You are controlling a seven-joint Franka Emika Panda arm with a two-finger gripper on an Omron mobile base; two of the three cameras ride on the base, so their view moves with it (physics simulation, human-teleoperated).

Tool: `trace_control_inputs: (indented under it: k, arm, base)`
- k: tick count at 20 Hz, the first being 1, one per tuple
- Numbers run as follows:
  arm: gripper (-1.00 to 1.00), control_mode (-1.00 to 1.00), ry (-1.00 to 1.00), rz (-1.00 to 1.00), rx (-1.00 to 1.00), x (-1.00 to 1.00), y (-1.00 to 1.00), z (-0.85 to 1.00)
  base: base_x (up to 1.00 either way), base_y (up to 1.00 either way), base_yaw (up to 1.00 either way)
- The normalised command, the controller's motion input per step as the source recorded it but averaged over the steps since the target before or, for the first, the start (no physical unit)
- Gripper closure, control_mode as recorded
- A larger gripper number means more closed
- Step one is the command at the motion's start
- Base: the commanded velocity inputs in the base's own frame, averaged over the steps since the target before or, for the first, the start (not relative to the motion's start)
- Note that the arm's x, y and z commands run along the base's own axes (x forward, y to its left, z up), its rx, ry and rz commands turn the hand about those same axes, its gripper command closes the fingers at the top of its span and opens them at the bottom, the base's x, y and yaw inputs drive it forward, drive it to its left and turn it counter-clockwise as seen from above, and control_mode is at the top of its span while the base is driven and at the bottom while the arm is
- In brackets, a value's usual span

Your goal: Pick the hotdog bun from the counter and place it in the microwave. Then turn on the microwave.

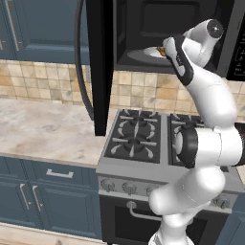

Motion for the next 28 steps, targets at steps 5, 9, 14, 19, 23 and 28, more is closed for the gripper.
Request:
trace_control_inputs:
  k: [5, 9, 14, 19, 23, 28]
  arm:
    - [-1.0, -1.0, -0.13, 0.0, 0.0, -0.42, 0.0, 0.0]
    - [-1.0, -1.0, -0.13, -0.03, 0.0, -0.37, 0.0, 0.0]
    - [-1.0, -1.0, -0.09, -0.05, 0.0, -0.37, 0.0, 0.0]
    - [-1.0, -1.0, -0.09, -0.04, 0.0, -0.51, 0.0, 0.07]
    - [-1.0, -1.0, -0.12, -0.01, 0.0, -0.55, 0.0, 0.19]
    - [-1.0, -1.0, -0.08, -0.03, 0.0, -0.6, 0.0, 0.24]
  base:
    - [0.0, 0.0, 0.0]
    - [0.0, 0.0, 0.0]
    - [0.0, 0.0, 0.0]
    - [0.0, 0.0, 0.0]
    - [0.0, 0.0, 0.0]
    - [0.0, 0.0, 0.0]
